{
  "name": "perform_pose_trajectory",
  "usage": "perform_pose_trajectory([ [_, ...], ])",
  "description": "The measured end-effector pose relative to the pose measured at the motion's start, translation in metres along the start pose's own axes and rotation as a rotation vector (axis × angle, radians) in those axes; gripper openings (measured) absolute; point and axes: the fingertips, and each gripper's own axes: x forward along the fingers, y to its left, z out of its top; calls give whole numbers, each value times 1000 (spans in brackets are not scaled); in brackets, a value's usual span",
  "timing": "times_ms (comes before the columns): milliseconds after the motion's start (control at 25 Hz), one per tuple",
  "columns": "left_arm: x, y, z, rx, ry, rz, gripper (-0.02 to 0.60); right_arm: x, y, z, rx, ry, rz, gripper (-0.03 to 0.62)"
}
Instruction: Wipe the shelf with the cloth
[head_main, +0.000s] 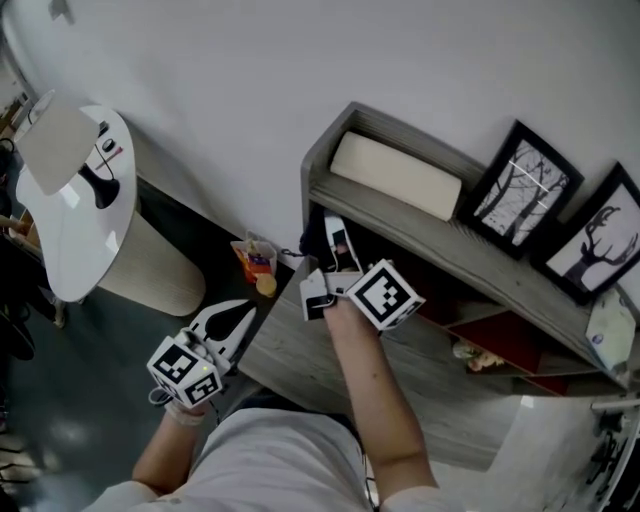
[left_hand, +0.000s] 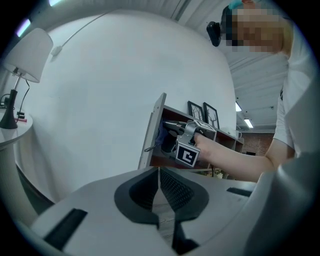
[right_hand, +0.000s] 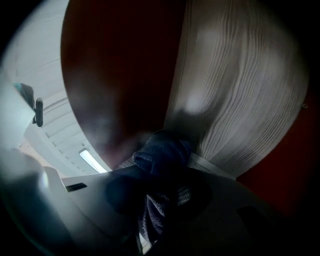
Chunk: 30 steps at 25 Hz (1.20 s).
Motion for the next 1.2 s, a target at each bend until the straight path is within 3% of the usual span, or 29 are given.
perform_pose_trajectory([
  [360,-9,-10,-9,5,4,39,17,8,-38,2,220,-72,-46,89],
  [720,-26,-15,-21,-6,12,68,17,-11,-91,-31,435,-79,-262,89],
  [1200,-41,-21,-28,-18,6,95,17,-28,-90,-54,649,-97,-332,89],
])
